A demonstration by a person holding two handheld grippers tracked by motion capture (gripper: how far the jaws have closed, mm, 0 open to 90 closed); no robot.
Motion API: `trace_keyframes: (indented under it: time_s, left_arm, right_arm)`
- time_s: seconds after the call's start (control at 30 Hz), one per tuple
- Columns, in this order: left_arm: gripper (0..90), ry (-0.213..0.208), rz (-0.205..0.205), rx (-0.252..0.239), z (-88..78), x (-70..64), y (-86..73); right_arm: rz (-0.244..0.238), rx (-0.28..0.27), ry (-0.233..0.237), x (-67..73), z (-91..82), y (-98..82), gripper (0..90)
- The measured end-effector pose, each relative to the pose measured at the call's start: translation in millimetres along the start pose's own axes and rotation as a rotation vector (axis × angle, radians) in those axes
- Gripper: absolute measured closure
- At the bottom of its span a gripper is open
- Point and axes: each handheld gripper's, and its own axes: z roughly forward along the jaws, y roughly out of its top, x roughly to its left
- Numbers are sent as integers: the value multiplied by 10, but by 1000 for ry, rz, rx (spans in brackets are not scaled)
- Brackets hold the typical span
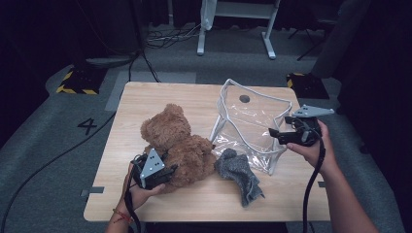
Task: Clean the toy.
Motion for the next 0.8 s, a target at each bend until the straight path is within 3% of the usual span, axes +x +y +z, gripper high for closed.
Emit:
trace_keyframes:
  time_s: [0.07, 0.13, 0.27, 0.4, 0.47, 0.57, 0.77, 0.8]
  left_arm:
    - [563, -3, 4, 3, 2, -7, 0]
    - [562, -4, 8, 3, 2, -14, 0]
    - [562, -7, 7, 2, 0, -7, -2]
    - [562, -3, 4, 2, -4, -2, -2]
    - [563, 7, 3, 0, -12, -1, 0]
    - [564, 23, -5, -3, -33, 22, -4]
    - [564, 58, -22, -7, -98, 97, -27]
    - [564, 63, -26, -8, -109, 106, -29]
  right_arm:
    - [12, 28, -46, -37, 80, 9, 216]
    - [31, 49, -44, -85, 118, 1, 230]
    - [79, 67, 98, -194, 157, -58, 566]
    - [64, 62, 191, -252, 182, -57, 801]
    - [37, 51, 203, -257, 206, -31, 874]
    - [5, 50, 181, -229, 236, 33, 880]
    - [-119, 55, 149, -108, 345, 182, 881]
    - [-136, 50, 160, -86, 371, 211, 881]
